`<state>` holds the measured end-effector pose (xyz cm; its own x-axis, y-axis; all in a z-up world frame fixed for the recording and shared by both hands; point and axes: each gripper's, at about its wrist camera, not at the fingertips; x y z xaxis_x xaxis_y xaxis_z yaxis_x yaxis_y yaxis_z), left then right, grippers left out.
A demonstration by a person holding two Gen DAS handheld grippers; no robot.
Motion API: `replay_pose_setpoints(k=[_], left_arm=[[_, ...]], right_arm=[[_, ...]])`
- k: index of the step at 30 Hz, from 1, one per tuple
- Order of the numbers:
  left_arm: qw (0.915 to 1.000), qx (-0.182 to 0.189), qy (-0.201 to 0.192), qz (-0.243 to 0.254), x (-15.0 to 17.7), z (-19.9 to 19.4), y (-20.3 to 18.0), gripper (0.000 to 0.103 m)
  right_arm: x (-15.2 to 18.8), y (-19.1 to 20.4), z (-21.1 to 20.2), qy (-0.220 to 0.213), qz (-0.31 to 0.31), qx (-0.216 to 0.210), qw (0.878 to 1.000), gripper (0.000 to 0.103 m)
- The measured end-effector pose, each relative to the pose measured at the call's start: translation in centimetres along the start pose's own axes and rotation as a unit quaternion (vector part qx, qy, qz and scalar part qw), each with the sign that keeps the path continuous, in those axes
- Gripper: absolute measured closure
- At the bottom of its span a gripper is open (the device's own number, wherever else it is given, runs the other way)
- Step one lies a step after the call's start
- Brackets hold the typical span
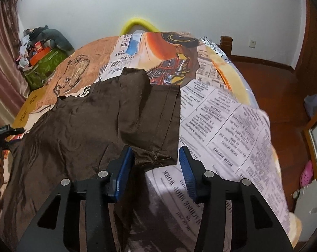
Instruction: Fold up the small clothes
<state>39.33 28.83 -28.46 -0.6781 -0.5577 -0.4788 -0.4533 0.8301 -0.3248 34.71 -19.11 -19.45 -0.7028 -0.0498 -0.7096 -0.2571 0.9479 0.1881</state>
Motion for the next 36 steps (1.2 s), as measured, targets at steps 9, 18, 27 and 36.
replay_pose_setpoints(k=[9, 18, 27, 36], left_arm=[[0.9920, -0.060, 0.000, 0.112, 0.8, 1.7, -2.7, 0.098], [0.9871, -0.024, -0.081, 0.136, -1.1, -4.3, -6.4, 0.099], [0.9722, 0.064, -0.086, 0.208, -0.1, -6.1, -16.8, 0.099], [0.9815, 0.044, 0.038, 0.183, 2.6, 1.3, -19.4, 0.098]], right_arm=[[-0.4, -0.8, 0.0, -0.001, 0.026, 0.001, 1.000, 0.060], [-0.7, -2.6, -0.9, -0.003, 0.044, 0.008, 0.999, 0.059], [0.0, -2.2, -1.4, -0.004, 0.050, -0.016, 0.999, 0.059], [0.1, -2.4, -2.5, -0.012, 0.030, -0.022, 0.999, 0.059]])
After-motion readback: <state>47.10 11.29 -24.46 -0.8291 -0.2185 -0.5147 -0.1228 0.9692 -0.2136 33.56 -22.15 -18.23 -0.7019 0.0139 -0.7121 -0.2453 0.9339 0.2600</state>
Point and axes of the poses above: each gripper's, at about its wrist camera, not at the fingertips, and z roughly the way its jaws point, y to its left, x to its underside, and after that the axes turned 9 degrees about -y, right-handed
